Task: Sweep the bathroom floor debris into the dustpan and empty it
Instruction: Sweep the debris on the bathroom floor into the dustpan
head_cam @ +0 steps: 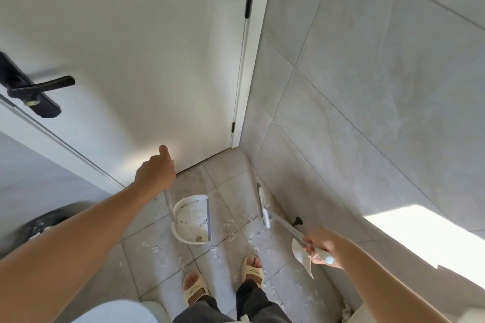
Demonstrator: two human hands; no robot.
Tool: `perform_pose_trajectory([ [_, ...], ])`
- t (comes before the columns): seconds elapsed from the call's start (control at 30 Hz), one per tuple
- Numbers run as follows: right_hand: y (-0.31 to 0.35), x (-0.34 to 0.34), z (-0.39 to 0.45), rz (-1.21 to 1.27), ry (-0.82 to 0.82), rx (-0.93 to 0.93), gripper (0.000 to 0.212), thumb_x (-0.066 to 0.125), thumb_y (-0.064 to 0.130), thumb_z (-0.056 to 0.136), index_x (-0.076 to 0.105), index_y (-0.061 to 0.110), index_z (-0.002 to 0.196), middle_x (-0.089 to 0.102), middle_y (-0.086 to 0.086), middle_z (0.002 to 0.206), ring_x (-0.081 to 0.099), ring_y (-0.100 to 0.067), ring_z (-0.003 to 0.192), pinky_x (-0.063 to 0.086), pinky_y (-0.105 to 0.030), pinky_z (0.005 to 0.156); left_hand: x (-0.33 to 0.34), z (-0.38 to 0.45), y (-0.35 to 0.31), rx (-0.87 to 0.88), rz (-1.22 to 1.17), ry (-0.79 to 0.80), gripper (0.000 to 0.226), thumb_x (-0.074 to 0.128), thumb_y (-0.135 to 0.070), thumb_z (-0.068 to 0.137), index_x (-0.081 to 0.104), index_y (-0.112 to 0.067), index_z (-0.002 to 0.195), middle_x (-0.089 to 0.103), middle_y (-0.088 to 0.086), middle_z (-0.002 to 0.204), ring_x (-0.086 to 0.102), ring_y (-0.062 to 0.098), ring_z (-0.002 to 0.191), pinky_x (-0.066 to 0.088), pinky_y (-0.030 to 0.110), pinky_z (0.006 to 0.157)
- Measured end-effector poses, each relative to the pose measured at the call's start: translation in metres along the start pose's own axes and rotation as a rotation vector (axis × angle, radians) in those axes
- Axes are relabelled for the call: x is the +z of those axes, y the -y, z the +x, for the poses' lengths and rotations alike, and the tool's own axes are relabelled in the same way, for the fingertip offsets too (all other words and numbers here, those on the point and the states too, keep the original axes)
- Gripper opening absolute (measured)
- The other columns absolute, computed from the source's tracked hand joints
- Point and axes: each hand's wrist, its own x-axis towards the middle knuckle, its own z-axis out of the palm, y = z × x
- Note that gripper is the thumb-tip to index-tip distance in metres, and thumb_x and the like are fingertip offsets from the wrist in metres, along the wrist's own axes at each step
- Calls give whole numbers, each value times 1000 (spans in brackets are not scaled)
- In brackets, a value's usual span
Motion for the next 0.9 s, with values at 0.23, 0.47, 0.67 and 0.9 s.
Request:
perform_pose_trajectory([
  [0.23,6,-13,9,-93,-53,-31,11,49,-10,94,60,-7,96,52,-27,91,42,-13,30,37,-20,33,12,11,-7,92,117,-121,16,34,-21,103,34,-7,111,54,14,96,63,39,79,42,37,62],
  [0.47,14,-1,28,103,-91,45,15,46,-9,95,56,-2,103,44,-17,88,39,-14,46,37,-17,34,16,33,-11,69,93,-125,14,33,-18,103,35,-6,111,51,16,94,61,42,77,40,38,60],
  [0.67,28,23,35,156,-48,117,18,51,-8,94,61,-1,107,54,-19,80,52,-19,44,48,-20,35,29,55,-19,49,57,-8,12,38,-10,99,36,-4,109,52,21,98,58,45,88,39,40,67],
  [0.9,10,71,51,-16,-134,119,16,53,-4,94,57,-3,110,55,-17,81,52,-17,48,43,-20,39,57,59,-6,4,12,-21,14,38,-10,97,41,-4,109,56,23,101,58,48,92,39,43,70],
])
